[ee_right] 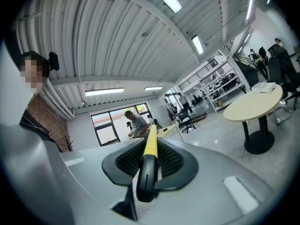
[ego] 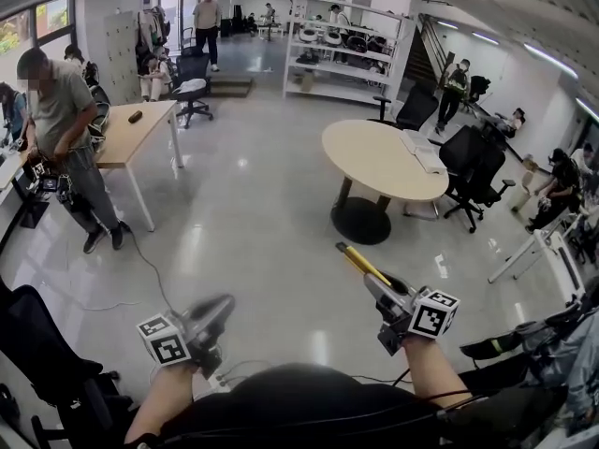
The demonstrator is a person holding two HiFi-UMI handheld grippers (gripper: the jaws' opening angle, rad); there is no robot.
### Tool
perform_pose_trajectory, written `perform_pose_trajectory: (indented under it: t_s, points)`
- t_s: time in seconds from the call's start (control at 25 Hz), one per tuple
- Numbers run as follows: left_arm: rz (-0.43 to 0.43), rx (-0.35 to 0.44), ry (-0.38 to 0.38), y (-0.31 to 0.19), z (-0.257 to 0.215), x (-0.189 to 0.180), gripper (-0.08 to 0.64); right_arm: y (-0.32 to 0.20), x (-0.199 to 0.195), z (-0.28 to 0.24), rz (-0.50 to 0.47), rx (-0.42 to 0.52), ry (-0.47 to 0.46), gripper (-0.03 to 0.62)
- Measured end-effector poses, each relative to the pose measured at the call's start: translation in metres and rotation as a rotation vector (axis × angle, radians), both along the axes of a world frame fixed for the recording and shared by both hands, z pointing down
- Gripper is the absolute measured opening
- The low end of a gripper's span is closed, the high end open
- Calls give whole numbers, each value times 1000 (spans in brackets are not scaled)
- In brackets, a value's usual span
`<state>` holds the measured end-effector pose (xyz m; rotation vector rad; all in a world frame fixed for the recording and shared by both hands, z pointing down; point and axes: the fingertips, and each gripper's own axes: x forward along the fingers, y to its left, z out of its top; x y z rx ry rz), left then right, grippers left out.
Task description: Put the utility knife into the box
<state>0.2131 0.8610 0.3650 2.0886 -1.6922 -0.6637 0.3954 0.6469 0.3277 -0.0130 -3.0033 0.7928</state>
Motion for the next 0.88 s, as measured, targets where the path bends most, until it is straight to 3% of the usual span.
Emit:
perform_pose_trajectory:
  t_s: [0.36,0.6,0.76,0.88]
  points:
    - [-73,-21,-14,-7,16,-52,0,-20,-49,14,-22,-10,8,89]
    - [-143,-85,-82,-42,20,-80,0,-68,-83,29,-68,-44,-12,89]
    - [-221,-165,-225,-91,33,-97,0,-126,-112,44,-111,-78,-26,89]
    - [-290,-273,-440,-128,41,-112,0,-162,-134,44,-165,-75,-21,89]
